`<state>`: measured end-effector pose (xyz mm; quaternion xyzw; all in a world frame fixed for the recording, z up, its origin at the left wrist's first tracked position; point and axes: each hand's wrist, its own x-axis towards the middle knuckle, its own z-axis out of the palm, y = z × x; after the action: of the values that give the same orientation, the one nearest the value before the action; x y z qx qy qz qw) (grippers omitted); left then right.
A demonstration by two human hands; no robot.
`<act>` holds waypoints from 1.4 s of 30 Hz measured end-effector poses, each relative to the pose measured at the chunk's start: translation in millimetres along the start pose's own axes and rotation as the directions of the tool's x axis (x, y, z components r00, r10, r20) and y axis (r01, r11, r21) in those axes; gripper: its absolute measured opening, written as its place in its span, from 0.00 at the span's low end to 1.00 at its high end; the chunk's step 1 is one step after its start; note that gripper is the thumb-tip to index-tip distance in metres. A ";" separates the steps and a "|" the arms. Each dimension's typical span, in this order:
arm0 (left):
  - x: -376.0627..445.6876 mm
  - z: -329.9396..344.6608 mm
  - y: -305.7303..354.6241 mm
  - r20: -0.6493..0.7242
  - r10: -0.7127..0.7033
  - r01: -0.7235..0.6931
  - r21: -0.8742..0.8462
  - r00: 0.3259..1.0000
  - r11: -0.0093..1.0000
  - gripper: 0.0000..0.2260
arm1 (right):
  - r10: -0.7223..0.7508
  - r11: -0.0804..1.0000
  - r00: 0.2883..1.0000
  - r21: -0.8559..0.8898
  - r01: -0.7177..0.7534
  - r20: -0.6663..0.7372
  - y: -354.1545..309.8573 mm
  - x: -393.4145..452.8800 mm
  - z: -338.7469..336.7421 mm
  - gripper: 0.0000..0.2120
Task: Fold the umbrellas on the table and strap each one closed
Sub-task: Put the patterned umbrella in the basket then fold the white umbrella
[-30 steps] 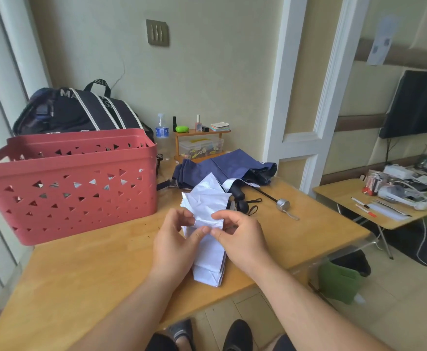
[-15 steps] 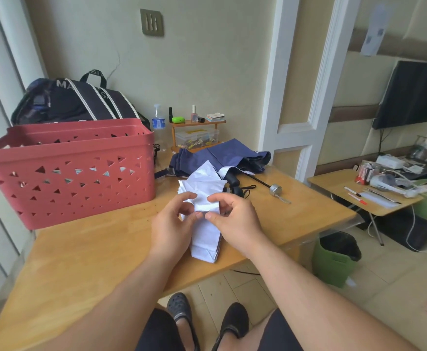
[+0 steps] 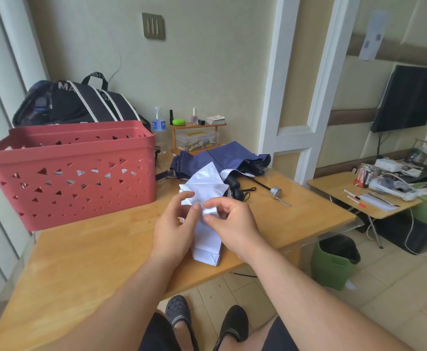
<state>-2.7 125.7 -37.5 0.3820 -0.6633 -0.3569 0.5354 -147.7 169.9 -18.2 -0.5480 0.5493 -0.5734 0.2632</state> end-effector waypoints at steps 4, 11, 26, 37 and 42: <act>-1.5 0.5 0.3 -0.027 0.067 -0.067 0.010 0.997 0.998 0.11 | -0.010 0.992 1.000 -0.124 0.007 -0.023 1.2 -1.5 -1.4 0.16; 0.4 -4.9 -2.8 0.053 0.174 -0.181 0.213 0.983 0.960 0.19 | -0.187 0.906 0.979 -0.399 0.142 -0.077 8.1 -8.4 -11.6 0.15; -9.0 -25.3 -8.4 0.172 0.306 -0.351 0.418 0.936 0.838 0.11 | -0.511 0.636 0.859 -0.659 0.402 0.031 23.0 -17.3 -12.4 0.11; -6.6 -20.7 -16.5 0.204 0.462 -0.494 0.533 0.863 0.687 0.09 | -0.562 0.517 0.816 -0.711 0.476 0.137 25.3 -18.3 -20.5 0.09; -10.8 -26.5 -17.5 0.339 0.456 -0.564 0.591 0.823 0.577 0.03 | -0.474 0.509 0.851 -0.719 0.474 0.226 30.9 -26.6 -28.2 0.05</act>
<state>27.0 125.7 -53.2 0.3119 -0.8650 0.0473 0.3902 -175.9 195.6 -49.9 -0.7347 0.5649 -0.3424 -0.1545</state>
